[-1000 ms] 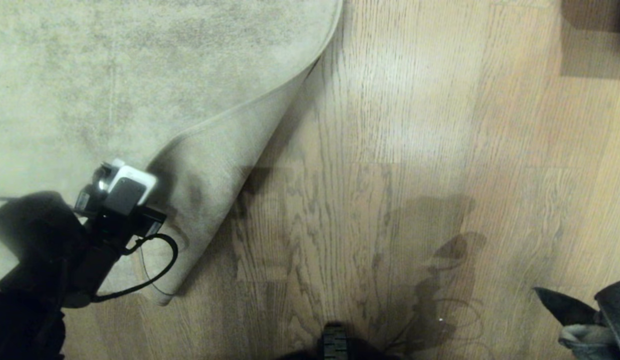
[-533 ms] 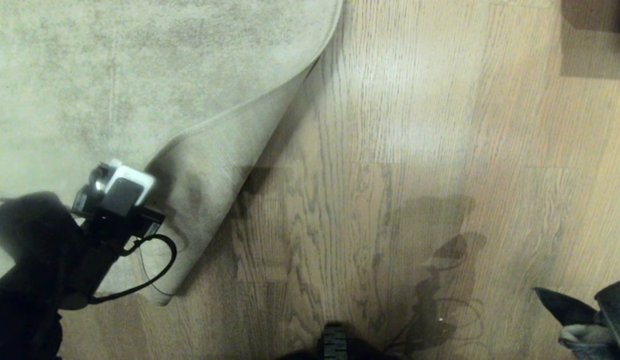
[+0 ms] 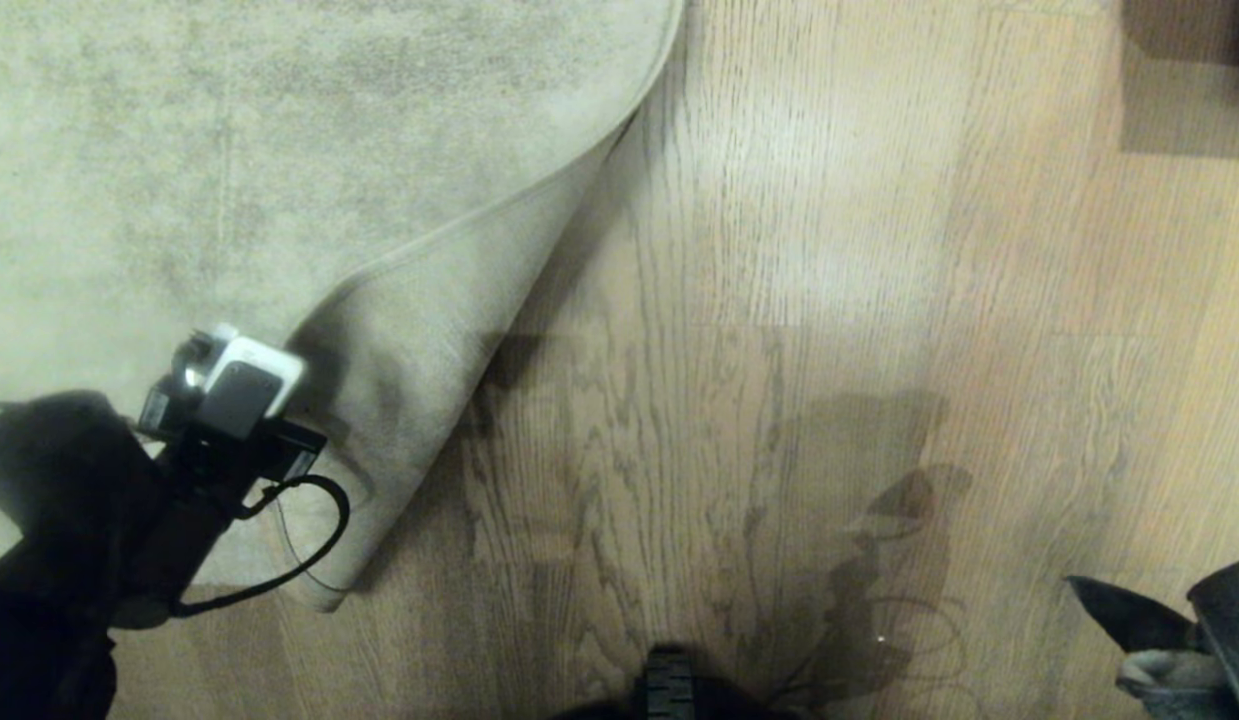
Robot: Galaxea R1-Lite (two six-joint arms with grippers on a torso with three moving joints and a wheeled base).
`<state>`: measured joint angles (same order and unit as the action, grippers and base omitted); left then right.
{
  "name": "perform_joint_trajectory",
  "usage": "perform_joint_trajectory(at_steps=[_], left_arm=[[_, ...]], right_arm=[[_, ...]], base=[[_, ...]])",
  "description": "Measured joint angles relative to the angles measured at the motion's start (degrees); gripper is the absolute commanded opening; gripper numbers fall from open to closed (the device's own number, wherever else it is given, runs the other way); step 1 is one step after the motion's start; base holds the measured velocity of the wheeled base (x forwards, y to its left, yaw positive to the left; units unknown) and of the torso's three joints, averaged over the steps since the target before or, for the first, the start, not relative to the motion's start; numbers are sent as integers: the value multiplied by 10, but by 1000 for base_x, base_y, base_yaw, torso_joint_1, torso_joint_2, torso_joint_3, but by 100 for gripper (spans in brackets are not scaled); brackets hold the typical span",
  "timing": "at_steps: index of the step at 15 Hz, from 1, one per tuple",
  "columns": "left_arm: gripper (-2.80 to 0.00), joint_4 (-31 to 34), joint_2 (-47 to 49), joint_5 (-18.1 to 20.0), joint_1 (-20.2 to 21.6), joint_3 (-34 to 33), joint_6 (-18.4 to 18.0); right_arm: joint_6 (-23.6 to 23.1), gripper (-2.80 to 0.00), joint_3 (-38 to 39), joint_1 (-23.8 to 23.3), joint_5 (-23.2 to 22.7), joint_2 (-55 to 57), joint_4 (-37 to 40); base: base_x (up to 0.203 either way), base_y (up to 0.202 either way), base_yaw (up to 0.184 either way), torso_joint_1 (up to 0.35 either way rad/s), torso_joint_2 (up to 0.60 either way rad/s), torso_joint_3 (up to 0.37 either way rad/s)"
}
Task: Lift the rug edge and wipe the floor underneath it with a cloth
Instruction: Wipe the floor under the carpet with a rag
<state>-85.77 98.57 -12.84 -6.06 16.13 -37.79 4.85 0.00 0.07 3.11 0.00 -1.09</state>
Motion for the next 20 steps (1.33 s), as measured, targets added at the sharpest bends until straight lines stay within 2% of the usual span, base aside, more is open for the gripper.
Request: perform_joint_trajectory(at_steps=[4,8,12,16,20], left_arm=[[-280,0,-7,0,0,-9,0],[-280,1,-8,0,0,-9,0],[-280,3,-8,0,-1,-8,-1],[-280,3,-8,0,-2,-8,-2],[-280,4,-7,0,-2,-6,-2]], right_arm=[[-16,-280,0,0,-5,0,-2],[-56,-280,-10,0,-37,1,6],[-55,-280,-63,0,-94,48,2],[-61,-280,-131,1,-165,171,-26],[-110,-280,-172,2,-251,324,-105]], base=[[0,0,0,0,0,0],[0,0,0,0,0,0],[0,0,0,0,0,0],[0,0,0,0,0,0],[0,0,0,0,0,0]])
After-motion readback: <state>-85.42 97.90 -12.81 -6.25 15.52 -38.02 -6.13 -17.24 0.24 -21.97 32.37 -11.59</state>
